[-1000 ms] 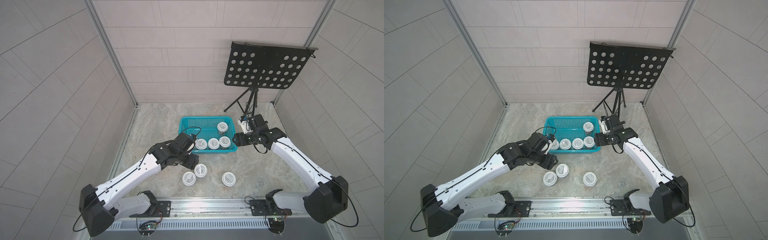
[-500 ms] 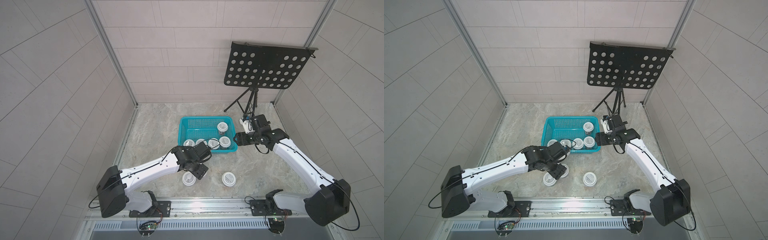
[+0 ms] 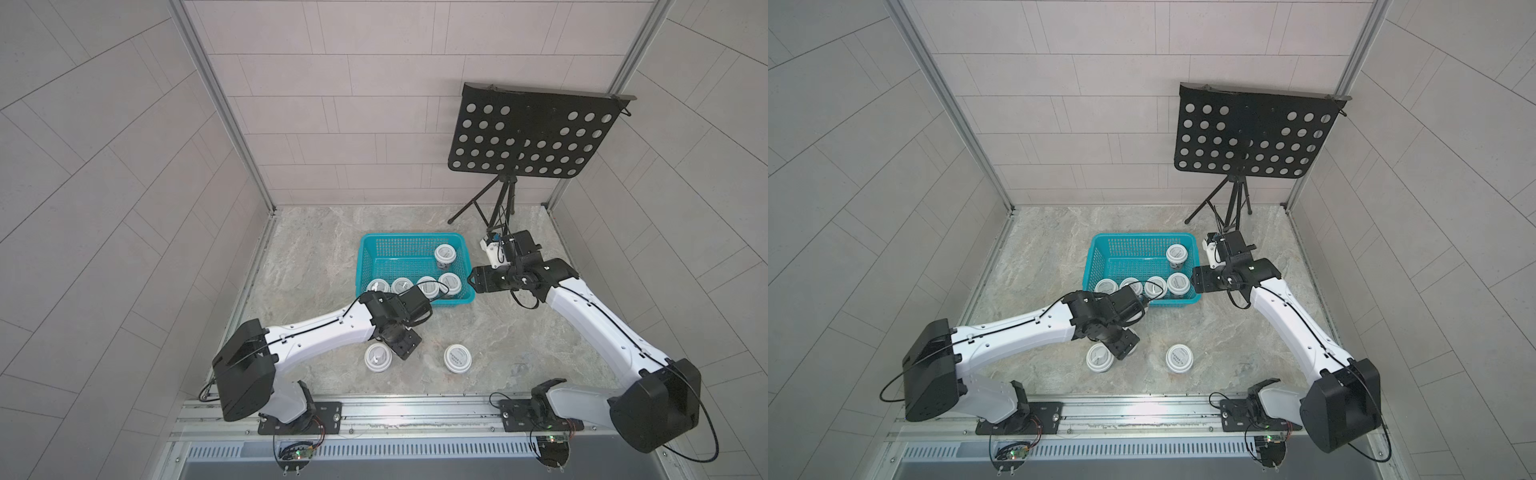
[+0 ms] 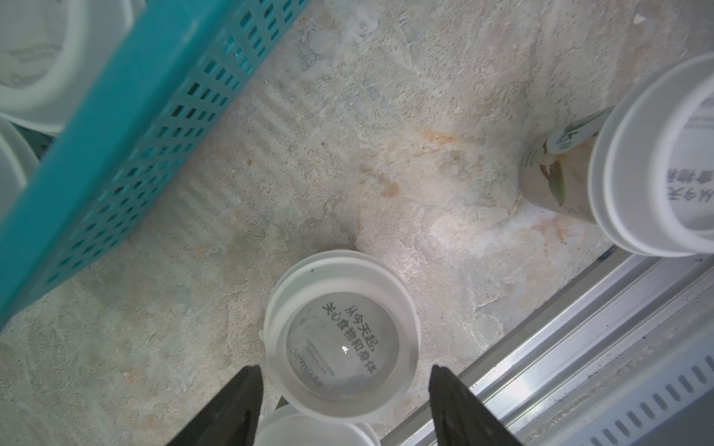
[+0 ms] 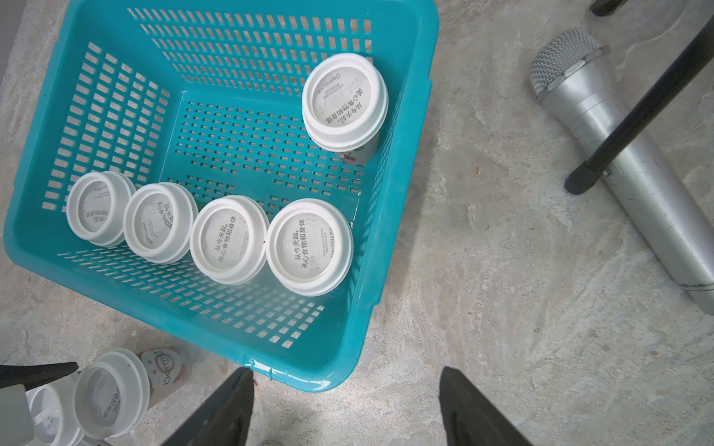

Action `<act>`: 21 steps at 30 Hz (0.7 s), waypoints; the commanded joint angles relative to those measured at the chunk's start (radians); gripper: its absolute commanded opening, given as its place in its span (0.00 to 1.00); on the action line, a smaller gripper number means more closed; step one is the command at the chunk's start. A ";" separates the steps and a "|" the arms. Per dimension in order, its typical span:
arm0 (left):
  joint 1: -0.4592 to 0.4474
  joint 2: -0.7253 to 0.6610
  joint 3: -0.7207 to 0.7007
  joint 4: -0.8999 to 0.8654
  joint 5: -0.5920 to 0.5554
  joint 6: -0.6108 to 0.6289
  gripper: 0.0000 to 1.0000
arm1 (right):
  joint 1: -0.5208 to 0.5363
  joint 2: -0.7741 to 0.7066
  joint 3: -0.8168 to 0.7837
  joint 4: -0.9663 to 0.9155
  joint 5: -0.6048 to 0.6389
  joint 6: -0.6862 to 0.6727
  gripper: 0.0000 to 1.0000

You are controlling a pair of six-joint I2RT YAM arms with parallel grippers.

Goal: Put the yogurt in the basket
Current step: Pick up the yogurt from the center of the board.

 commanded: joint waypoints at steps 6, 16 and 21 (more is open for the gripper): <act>-0.013 0.027 0.031 0.005 -0.023 0.014 0.75 | -0.007 -0.024 -0.015 0.004 -0.004 0.003 0.80; -0.018 0.046 0.030 0.006 -0.043 0.018 0.76 | -0.009 -0.025 -0.020 0.007 -0.012 0.006 0.80; -0.020 0.050 0.032 0.010 -0.050 0.019 0.76 | -0.009 -0.024 -0.024 0.009 -0.017 0.006 0.80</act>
